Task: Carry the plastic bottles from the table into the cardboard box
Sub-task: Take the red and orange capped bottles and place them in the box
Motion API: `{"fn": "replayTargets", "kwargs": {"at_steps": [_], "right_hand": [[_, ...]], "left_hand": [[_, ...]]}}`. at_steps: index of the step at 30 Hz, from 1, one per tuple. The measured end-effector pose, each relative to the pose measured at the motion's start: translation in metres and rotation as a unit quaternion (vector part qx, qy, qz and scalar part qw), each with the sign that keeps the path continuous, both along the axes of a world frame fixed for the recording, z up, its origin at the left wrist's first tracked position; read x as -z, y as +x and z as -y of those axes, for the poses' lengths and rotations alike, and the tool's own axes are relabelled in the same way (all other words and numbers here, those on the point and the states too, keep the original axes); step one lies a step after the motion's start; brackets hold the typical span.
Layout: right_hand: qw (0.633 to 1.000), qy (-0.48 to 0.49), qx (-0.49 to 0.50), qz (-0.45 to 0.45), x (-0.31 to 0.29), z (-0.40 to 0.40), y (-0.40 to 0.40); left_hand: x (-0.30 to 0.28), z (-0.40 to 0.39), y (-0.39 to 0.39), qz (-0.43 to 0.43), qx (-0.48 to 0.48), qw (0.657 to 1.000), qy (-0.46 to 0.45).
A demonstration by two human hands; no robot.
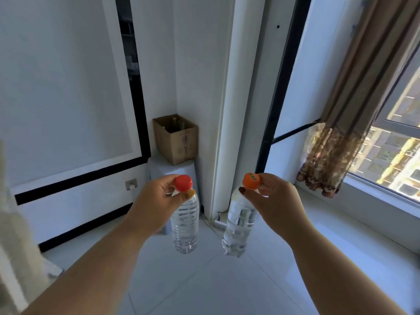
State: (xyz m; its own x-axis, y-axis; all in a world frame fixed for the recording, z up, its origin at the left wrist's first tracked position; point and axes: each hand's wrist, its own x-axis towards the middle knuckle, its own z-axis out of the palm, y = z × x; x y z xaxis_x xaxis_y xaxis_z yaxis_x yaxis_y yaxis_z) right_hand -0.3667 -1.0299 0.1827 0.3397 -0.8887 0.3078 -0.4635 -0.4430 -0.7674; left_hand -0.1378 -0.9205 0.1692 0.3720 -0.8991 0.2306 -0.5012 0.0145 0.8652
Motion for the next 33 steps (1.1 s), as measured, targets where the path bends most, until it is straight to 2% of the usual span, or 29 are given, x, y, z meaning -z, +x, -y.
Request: {"fn": "replayTargets", "kwargs": {"at_steps": [8,11,19,26,33], "right_hand": [[0.998,-0.013,-0.059,-0.01,-0.011,0.18,0.1],[0.994,-0.014,-0.11,-0.023,-0.016,0.267,0.151],[0.985,-0.021,-0.171,-0.019,-0.044,0.434,0.282],[0.987,-0.045,-0.151,-0.004,-0.03,0.554,0.409],[0.991,-0.021,-0.129,0.017,-0.01,0.65,0.53]], "left_hand": [[-0.007,0.157,0.082,0.015,-0.03,0.999,0.005],[-0.01,0.227,0.121,0.013,-0.072,0.997,0.0],[-0.021,0.369,0.222,0.01,-0.157,0.988,0.002],[-0.018,0.491,0.34,0.011,-0.152,0.988,-0.031],[-0.008,0.601,0.455,-0.014,-0.144,0.989,-0.033]]}}
